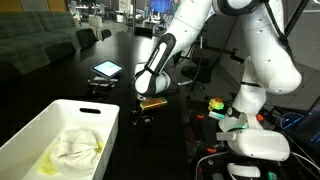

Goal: Pick up the yellow towel and put it in the bucket, pick up the marker and put it in the cup, pick up the white towel and put it in the bucket, finally pick up the black masking tape and put it in the cup

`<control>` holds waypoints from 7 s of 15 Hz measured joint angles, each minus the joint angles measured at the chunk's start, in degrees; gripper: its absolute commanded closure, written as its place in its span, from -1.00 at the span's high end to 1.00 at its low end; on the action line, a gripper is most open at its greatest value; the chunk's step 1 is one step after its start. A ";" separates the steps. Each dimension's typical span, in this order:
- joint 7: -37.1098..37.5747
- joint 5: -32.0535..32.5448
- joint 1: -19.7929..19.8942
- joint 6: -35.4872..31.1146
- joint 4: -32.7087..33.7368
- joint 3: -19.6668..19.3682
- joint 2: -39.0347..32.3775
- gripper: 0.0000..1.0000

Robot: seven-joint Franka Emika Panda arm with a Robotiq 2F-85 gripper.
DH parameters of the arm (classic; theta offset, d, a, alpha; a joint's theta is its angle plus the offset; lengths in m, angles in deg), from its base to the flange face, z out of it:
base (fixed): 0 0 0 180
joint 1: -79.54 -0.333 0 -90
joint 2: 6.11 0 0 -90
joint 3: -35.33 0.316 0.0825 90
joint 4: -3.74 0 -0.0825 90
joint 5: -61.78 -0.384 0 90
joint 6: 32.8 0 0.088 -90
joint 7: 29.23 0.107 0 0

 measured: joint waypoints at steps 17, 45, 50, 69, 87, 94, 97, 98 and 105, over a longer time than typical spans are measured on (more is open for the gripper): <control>3.25 1.70 -0.39 1.10 0.16 -2.82 0.06 -0.65; 14.65 51.97 -30.46 18.21 6.38 4.61 13.26 -0.62; 6.77 55.95 -32.57 18.42 13.30 7.90 10.62 -0.62; -42.44 57.09 -35.50 19.00 34.01 15.11 -6.42 -0.62; -58.21 57.09 -35.41 24.31 40.36 15.28 -9.61 0.37; -59.72 57.09 -35.42 24.78 40.54 15.28 -9.63 1.00; -59.09 57.09 -35.42 24.87 40.40 15.11 -8.75 1.00; -58.04 57.09 -35.43 25.28 40.12 14.89 -7.91 1.00; -42.31 57.13 -33.47 29.59 30.04 11.22 2.92 1.00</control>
